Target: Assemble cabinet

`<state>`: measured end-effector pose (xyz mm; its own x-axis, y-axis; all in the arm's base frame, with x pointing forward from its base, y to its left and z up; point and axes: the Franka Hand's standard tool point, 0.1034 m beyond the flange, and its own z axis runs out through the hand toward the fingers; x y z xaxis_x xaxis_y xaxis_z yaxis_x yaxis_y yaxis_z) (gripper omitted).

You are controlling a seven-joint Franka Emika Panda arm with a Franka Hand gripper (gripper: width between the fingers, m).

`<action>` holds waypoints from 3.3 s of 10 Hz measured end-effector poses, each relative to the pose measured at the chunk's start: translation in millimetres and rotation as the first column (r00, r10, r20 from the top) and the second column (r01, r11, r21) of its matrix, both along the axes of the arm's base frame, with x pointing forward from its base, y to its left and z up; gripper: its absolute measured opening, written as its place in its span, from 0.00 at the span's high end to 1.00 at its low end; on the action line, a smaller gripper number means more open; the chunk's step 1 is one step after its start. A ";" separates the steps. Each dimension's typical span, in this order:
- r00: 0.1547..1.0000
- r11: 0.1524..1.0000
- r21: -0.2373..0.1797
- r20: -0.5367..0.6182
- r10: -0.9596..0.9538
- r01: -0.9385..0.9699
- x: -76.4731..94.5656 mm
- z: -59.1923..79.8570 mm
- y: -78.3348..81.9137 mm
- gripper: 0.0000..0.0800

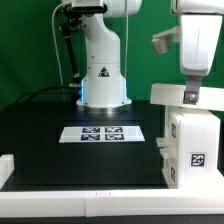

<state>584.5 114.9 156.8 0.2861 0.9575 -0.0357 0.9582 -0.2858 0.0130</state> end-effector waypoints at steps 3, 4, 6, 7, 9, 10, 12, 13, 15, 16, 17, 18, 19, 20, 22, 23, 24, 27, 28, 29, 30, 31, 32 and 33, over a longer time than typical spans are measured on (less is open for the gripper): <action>1.000 1.000 -0.001 -0.002 -0.015 0.015 -0.3 -1.1 -2.4 0.00; 1.000 1.000 -0.001 -0.002 -0.016 0.016 -0.2 -1.1 -2.9 0.20; 0.999 0.999 -0.001 -0.001 -0.034 0.034 -0.1 -1.1 -3.3 0.30; 0.998 0.998 -0.001 0.000 -0.056 0.056 -0.1 -1.1 -3.4 0.30; 0.987 0.987 0.004 0.007 -0.159 0.159 1.0 -0.9 -5.2 0.30; 0.968 0.968 0.009 0.012 -0.249 0.249 1.2 -1.2 -5.6 0.30; 0.873 0.873 0.043 0.020 -0.487 0.486 2.7 -2.0 -5.3 0.30; 0.836 0.836 0.045 0.020 -0.548 0.547 2.7 -1.9 -4.6 0.30; 0.703 0.703 0.049 0.018 -0.711 0.710 2.3 -2.2 -2.9 0.30; 0.668 0.668 0.050 0.017 -0.744 0.743 2.3 -2.3 -2.9 0.30; 0.597 0.597 0.052 0.016 -0.802 0.800 2.2 -2.4 -2.7 0.30; 0.536 0.536 0.053 0.015 -0.844 0.843 2.2 -2.5 -2.7 0.30; 0.483 0.483 0.054 0.014 -0.876 0.874 2.1 -2.6 -2.6 0.30; 0.441 0.441 0.054 0.013 -0.897 0.896 2.1 -2.6 -2.6 0.30; 0.270 0.270 0.060 0.008 -0.963 0.961 1.8 -3.0 -1.5 0.30; 0.131 0.131 0.079 -0.005 -0.991 0.988 1.8 -3.2 0.6 0.30; 0.036 0.034 0.085 -0.014 -0.999 0.996 1.4 -3.3 1.9 0.30; -0.235 -0.237 0.091 -0.036 -0.971 0.967 2.4 -2.5 6.4 0.30; -0.333 -0.336 0.084 -0.047 -0.942 0.938 2.6 -2.3 6.8 0.30; -0.403 -0.406 0.079 -0.053 -0.914 0.910 2.7 -2.2 7.0 0.30; -0.442 -0.445 0.074 -0.059 -0.895 0.892 2.6 -2.3 7.5 0.30; -0.508 -0.512 0.068 -0.064 -0.859 0.856 2.5 -2.4 7.8 0.30; -0.553 -0.557 0.064 -0.065 -0.831 0.828 2.4 -2.5 8.0 0.30; -0.575 -0.579 0.062 -0.066 -0.815 0.813 2.3 -2.6 8.1 0.30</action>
Offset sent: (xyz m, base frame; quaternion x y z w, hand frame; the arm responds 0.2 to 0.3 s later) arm 0.0000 0.0000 0.0000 0.0000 0.0000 0.0000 1.0000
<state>586.9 123.1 154.2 0.6174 -0.7866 0.0052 -0.7846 -0.6162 -0.0682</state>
